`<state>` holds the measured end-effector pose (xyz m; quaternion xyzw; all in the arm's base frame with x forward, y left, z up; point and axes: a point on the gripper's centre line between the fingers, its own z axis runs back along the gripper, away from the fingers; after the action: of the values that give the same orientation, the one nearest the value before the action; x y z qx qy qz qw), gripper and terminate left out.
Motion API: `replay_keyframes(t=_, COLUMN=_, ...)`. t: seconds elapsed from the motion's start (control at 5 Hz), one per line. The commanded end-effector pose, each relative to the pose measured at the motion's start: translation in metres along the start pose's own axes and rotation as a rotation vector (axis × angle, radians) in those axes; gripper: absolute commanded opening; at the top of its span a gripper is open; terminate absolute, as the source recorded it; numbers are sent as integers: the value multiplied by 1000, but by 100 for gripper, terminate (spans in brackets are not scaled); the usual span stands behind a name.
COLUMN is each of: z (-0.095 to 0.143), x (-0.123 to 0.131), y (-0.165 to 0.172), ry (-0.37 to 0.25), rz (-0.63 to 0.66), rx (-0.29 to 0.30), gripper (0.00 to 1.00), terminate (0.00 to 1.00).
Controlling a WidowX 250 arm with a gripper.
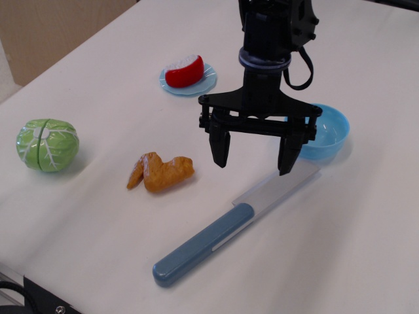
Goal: Take sushi off plate
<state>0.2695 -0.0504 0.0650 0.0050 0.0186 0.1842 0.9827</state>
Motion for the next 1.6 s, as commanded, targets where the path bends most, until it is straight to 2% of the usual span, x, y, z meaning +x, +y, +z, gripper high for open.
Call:
replay_keyframes(t=0.0, z=0, x=0, y=0, ry=0, rz=0, rx=0, gripper=100, terminate=0)
replay_keyframes(t=0.4, z=33, x=55, y=31, ry=-82, rz=32, rx=-68, gripper=100, terminate=0)
replay_keyframes(t=0.6, z=36, x=78, y=44, ry=-88, rz=64, rx=-40, gripper=100, terminate=0)
replay_keyframes(t=0.8, z=30, x=109, y=55, ry=-103, rz=41, rx=30, gripper=100, terminate=0)
replay_keyframes(t=1.2, z=23, x=161, y=77, ry=-117, rz=-68, rx=125, gripper=100, terminate=0)
replay_keyframes(t=1.4, z=25, x=183, y=88, ry=-123, rz=-66, rx=107, gripper=100, terminate=0)
